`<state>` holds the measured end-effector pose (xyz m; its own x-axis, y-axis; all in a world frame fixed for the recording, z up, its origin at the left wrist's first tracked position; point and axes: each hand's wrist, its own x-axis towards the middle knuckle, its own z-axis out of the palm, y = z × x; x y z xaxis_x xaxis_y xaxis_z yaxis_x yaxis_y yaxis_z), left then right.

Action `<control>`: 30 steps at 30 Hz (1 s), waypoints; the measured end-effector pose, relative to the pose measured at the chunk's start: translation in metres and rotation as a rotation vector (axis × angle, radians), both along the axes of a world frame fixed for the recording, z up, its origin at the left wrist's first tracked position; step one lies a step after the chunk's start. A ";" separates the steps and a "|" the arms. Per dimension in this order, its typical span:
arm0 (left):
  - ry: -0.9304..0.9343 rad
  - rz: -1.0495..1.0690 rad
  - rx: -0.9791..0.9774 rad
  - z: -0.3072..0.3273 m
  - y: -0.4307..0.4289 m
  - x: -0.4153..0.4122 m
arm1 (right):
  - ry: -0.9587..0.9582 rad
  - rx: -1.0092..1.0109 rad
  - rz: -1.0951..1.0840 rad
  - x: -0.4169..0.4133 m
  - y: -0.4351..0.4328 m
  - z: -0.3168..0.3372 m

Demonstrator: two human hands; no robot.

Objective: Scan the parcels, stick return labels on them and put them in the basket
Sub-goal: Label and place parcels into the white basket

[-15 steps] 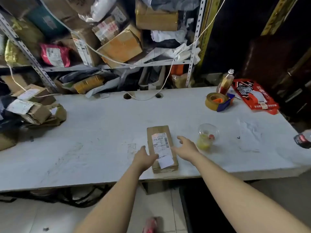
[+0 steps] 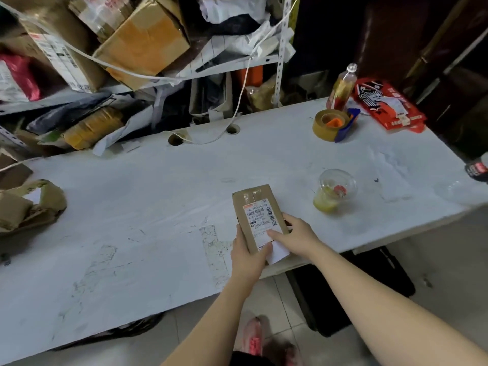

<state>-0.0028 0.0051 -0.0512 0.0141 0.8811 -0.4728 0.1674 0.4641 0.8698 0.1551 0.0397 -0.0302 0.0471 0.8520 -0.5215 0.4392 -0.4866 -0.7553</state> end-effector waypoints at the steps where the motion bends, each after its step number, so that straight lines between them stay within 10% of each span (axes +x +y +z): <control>1: -0.004 -0.009 -0.001 -0.001 0.001 -0.002 | 0.014 -0.002 -0.015 0.000 -0.004 0.001; 18: 0.041 -0.361 0.170 0.046 -0.059 0.005 | -0.009 0.207 -0.329 0.017 -0.128 0.038; 30: -0.153 -1.075 0.335 0.073 -0.093 0.097 | -0.094 0.292 -1.051 0.038 -0.269 0.072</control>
